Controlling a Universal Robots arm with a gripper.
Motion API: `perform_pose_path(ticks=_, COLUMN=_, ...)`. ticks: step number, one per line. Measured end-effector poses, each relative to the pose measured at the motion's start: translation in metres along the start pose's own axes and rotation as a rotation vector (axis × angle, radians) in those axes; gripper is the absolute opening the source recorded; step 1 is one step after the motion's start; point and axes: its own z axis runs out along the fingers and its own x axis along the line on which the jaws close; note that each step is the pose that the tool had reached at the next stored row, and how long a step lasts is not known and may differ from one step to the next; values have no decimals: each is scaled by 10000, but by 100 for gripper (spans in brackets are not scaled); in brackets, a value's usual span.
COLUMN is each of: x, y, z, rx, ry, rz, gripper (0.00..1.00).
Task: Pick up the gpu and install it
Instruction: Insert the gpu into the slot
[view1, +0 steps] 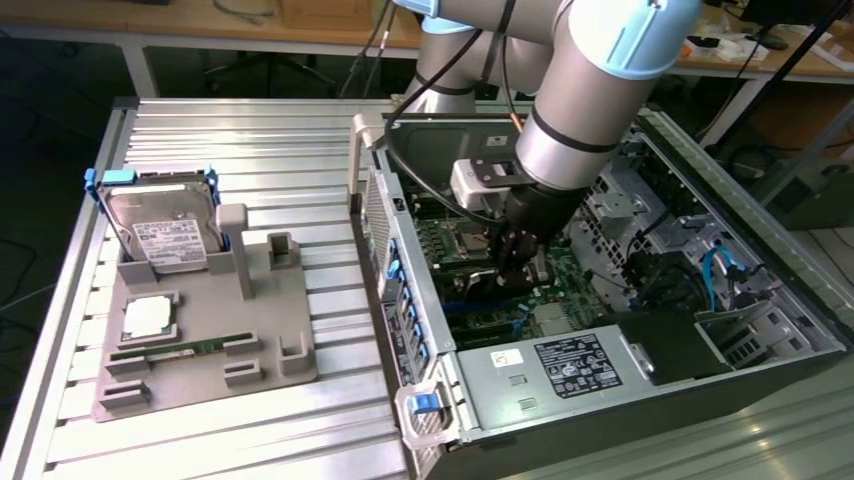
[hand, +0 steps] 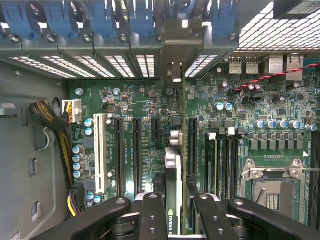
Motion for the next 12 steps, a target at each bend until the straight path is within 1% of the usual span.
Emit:
perform_pose_path(ticks=1, x=0, y=-1, z=1, rx=-34, ry=1, rz=-1, gripper=27)
perform_pose_path(ticks=2, x=0, y=-3, z=3, rx=-106, ry=0, rz=1, gripper=27)
perform_pose_path(ticks=3, x=0, y=-3, z=3, rx=-116, ry=1, rz=0, gripper=27)
perform_pose_path(ticks=4, x=0, y=-2, z=3, rx=-117, ry=-5, rz=2, gripper=27)
perform_pose_path(ticks=5, x=1, y=-2, z=3, rx=-118, ry=-25, rz=2, gripper=27)
perform_pose_path(ticks=8, x=0, y=-3, z=4, rx=-118, ry=-134, rz=-1, gripper=27)
perform_pose_path(ticks=9, x=-1, y=-3, z=4, rx=-117, ry=-151, rz=-1, gripper=27)
perform_pose_path(ticks=12, x=-1, y=-3, z=8, rx=-118, ry=-156, rz=-1, gripper=27)
